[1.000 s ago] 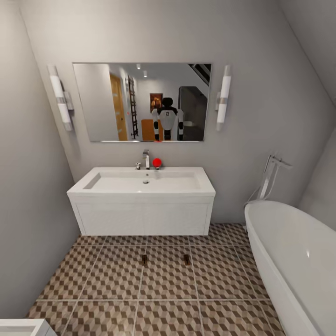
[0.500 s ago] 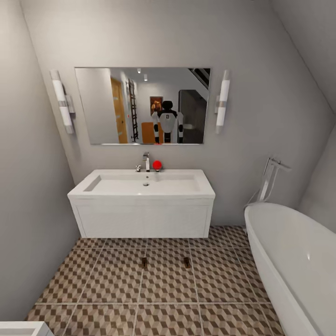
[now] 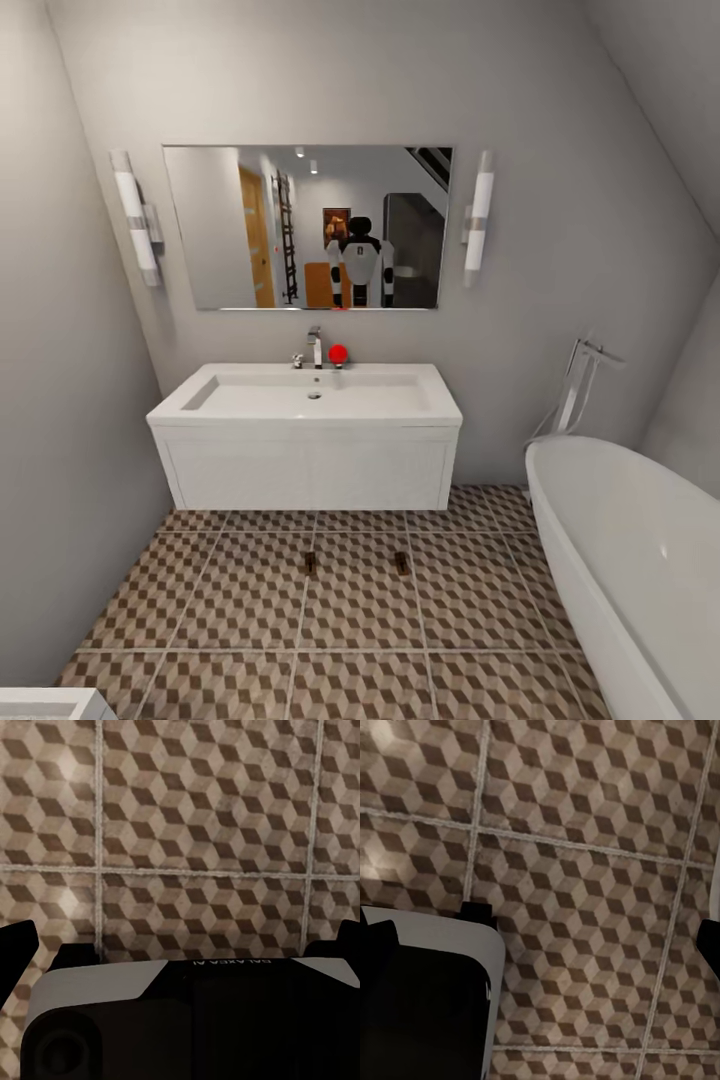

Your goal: Take the four mousetraps from the cabinet in the bathroom and place them on the bathroom floor. Make sure all four end up on the same floor surface, and ensure that at least two of them are either under or directly next to the same bathroom sink.

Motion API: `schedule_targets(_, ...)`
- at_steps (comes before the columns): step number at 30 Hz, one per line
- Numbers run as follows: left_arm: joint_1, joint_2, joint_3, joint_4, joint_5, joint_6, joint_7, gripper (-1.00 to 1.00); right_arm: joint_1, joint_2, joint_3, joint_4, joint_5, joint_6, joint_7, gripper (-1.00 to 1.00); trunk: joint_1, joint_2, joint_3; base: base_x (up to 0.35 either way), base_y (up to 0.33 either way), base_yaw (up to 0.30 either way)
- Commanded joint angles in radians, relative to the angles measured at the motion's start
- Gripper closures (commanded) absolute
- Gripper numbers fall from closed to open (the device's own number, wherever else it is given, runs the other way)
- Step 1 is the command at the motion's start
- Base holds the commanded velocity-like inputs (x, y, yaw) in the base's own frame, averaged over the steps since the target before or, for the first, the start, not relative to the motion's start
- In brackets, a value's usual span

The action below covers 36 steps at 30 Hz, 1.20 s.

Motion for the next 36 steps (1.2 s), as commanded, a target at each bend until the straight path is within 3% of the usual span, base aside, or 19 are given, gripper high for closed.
schedule_targets(1, -0.001, 0.000, -0.008, 0.002, 0.011, -0.004, -0.004, -1.00, -0.001, 0.000, -0.005, 0.003, 0.009, -0.005, -0.004, -1.00, 0.000, -0.001, -0.001, 0.000, 0.000, 0.139)
schedule_targets(27, 0.000, 0.000, -0.008, 0.002, 0.012, -0.004, -0.004, -1.00, -0.001, 0.000, -0.005, 0.004, 0.012, -0.004, -0.001, -1.00, 0.000, -0.001, -0.001, 0.000, 0.000, 0.257)
schedule_targets(36, 0.022, 0.000, -0.008, 0.002, 0.011, -0.006, -0.004, -1.00, -0.001, 0.001, -0.004, 0.004, 0.012, -0.004, -0.001, -1.00, 0.000, -0.001, -0.001, 0.000, 0.000, 0.279)
